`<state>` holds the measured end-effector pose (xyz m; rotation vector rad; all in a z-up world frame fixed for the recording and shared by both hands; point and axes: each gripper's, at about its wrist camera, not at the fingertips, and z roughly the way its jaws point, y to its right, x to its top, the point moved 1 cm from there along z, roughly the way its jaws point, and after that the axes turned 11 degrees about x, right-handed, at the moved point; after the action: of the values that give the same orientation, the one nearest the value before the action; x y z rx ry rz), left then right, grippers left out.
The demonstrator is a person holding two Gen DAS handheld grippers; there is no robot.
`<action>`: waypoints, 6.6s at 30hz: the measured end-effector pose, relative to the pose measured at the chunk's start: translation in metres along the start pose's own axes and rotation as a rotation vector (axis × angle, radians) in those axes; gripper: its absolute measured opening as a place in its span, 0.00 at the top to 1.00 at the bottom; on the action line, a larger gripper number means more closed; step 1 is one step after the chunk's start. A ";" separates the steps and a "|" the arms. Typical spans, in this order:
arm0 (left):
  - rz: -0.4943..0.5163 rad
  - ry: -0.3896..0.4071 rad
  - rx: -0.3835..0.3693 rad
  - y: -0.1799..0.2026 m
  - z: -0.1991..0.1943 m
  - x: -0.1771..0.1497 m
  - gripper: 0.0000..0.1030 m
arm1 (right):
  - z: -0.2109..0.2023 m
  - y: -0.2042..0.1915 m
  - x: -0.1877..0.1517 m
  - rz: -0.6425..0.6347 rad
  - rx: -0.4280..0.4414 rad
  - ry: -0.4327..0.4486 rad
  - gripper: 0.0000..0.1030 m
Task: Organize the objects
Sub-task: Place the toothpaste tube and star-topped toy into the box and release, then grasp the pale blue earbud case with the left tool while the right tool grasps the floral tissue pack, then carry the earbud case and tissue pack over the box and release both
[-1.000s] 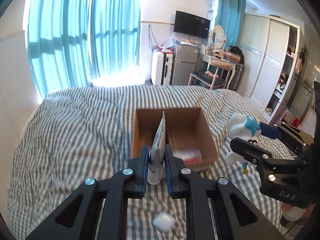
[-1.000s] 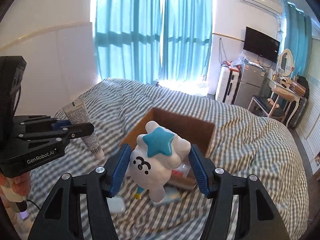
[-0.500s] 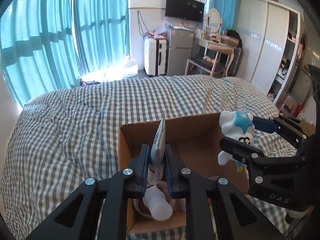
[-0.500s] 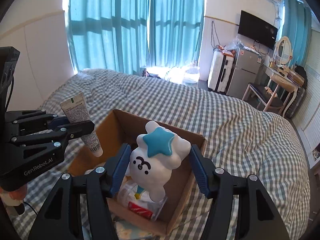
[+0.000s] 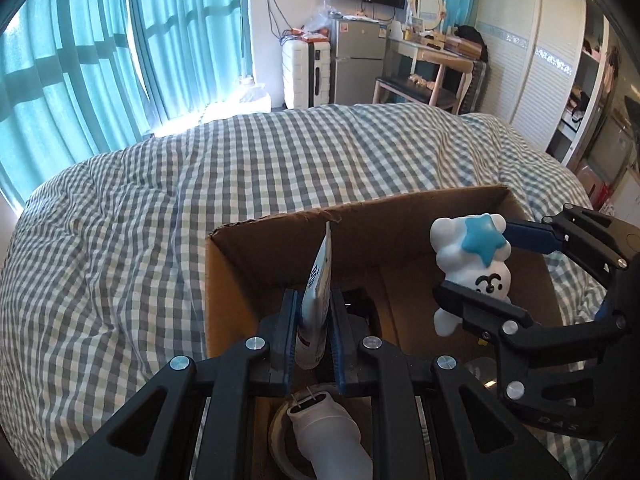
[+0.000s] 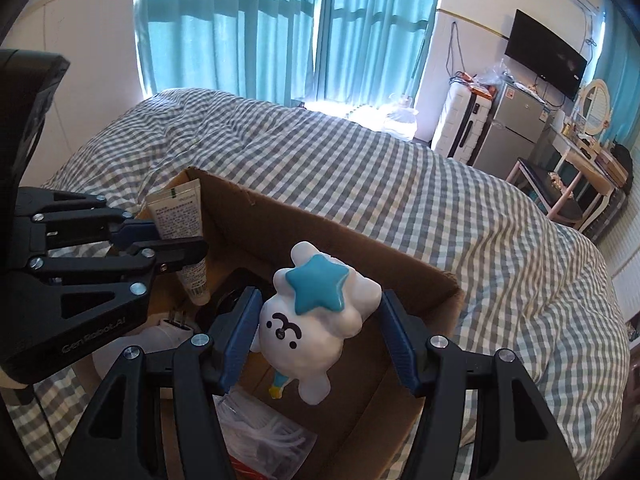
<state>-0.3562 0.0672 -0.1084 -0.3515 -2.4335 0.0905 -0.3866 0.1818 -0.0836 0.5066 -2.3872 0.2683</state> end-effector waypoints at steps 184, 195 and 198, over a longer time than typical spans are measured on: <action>-0.026 0.109 -0.022 -0.011 -0.022 -0.003 0.43 | -0.022 0.008 0.017 0.136 -0.052 0.073 0.24; 0.038 0.060 -0.033 0.004 -0.006 -0.020 0.43 | -0.003 0.011 0.006 0.135 -0.071 0.014 0.24; 0.050 0.054 -0.038 0.007 -0.006 -0.022 0.43 | -0.003 0.011 0.004 0.143 -0.065 0.008 0.24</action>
<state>-0.3346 0.0675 -0.1179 -0.4265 -2.3761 0.0563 -0.3930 0.1917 -0.0793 0.3052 -2.4190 0.2548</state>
